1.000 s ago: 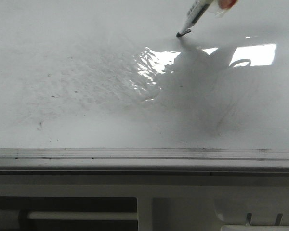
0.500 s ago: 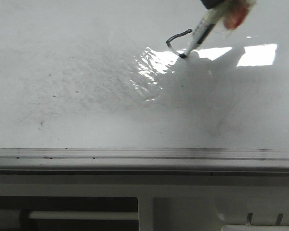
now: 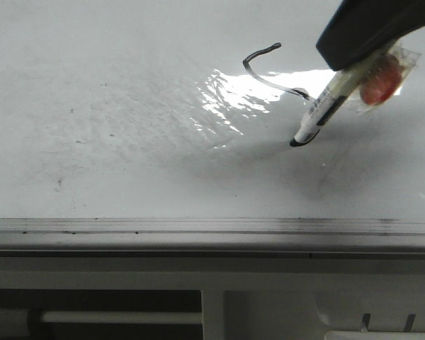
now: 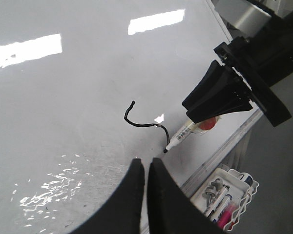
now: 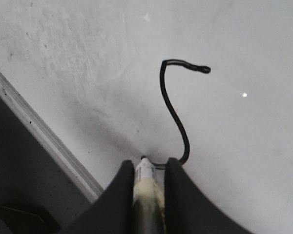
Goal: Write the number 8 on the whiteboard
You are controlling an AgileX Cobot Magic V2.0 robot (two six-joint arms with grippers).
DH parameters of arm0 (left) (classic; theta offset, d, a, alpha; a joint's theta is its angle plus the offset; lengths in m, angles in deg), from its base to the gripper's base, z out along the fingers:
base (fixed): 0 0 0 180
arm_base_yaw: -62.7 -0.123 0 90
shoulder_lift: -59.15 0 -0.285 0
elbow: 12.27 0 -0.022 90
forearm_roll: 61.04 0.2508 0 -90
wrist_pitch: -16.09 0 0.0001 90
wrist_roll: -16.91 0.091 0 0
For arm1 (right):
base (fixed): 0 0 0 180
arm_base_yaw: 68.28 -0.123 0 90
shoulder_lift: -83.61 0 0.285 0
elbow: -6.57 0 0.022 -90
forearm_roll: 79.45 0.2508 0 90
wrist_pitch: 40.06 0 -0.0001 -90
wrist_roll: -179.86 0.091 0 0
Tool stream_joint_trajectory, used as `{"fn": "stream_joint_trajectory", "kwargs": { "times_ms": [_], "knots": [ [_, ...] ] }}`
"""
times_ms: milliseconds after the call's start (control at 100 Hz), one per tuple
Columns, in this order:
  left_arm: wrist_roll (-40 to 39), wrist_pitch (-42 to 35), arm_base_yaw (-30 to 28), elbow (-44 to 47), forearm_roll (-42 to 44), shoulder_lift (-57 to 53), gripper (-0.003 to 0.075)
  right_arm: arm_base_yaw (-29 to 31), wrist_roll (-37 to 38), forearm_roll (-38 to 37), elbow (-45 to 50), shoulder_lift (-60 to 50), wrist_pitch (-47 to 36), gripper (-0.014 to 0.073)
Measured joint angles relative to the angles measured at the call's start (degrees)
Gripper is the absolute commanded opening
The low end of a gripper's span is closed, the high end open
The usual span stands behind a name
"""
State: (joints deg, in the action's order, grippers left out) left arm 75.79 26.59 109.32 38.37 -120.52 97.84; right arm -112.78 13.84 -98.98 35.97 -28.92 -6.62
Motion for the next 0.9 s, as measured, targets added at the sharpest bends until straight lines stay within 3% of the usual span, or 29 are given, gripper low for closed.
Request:
{"fn": "stream_joint_trajectory", "kwargs": {
  "times_ms": [380,900],
  "knots": [
    [0.0,0.0,0.0,0.0,0.0,0.0,-0.002,0.0,0.14,-8.15,-6.05,1.14,0.62,-0.0042],
    [0.0,1.32,0.0,0.0,0.0,0.0,-0.002,0.1,0.14,-10.08,-7.23,3.18,-3.28,-0.0042]
  ]
}}
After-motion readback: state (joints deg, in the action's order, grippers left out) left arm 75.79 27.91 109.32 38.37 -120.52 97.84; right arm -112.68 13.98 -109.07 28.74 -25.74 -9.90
